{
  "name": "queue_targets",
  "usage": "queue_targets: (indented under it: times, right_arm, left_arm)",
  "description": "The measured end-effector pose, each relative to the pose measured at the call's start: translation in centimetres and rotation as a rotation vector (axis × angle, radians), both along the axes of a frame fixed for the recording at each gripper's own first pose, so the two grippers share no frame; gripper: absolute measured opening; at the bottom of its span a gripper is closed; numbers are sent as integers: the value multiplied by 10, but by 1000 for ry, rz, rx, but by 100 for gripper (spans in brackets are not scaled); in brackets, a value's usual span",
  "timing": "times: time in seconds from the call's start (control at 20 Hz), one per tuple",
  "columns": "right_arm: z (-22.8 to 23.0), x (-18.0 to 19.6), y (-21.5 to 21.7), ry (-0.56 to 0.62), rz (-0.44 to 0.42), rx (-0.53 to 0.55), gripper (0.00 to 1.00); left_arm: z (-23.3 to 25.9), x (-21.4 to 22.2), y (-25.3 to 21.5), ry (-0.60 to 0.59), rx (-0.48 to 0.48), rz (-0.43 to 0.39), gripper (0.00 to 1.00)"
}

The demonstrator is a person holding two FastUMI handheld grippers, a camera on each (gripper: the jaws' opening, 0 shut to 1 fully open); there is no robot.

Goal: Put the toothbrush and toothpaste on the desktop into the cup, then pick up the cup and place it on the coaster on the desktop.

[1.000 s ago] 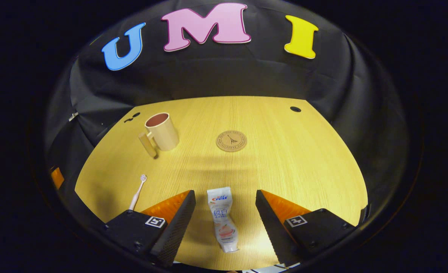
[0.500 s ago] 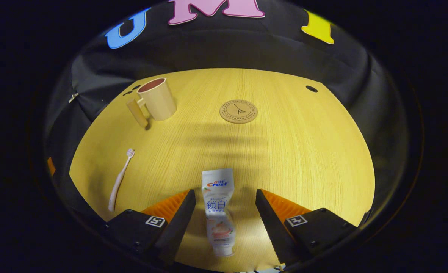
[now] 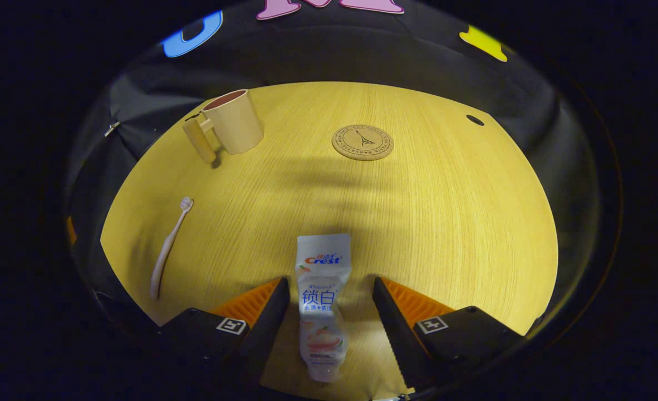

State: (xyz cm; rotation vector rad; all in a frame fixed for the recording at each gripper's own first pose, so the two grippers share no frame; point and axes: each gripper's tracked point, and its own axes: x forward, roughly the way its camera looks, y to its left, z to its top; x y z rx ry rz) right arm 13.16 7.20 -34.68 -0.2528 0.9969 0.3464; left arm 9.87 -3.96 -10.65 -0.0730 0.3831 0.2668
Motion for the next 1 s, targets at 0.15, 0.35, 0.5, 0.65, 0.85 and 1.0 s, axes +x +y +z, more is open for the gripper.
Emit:
queue_targets:
  times: [0.15, 0.35, 0.5, 0.65, 0.85, 1.0]
  right_arm:
    - [-3, -4, -3, 37, -25, -33, 72]
    - [-2, -11, -3, 88, -54, -63, 65]
    - [-6, -12, -1, 99, -71, -63, 63]
    - [-3, -13, 0, 120, -73, -76, 34]
    - [-2, -13, 0, 137, -101, -59, 31]
    - [4, -17, -2, 138, -145, -22, 31]
  left_arm:
    - [1, 1, -1, -5, -9, -23, 97]
    - [-1, 4, 7, 6, -9, -60, 97]
    - [0, 6, 13, 0, -11, -93, 97]
    - [-2, 7, 19, -1, 2, -122, 97]
    - [-13, 9, 27, 30, 10, -150, 97]
    - [-23, 14, 26, 57, 9, -176, 97]
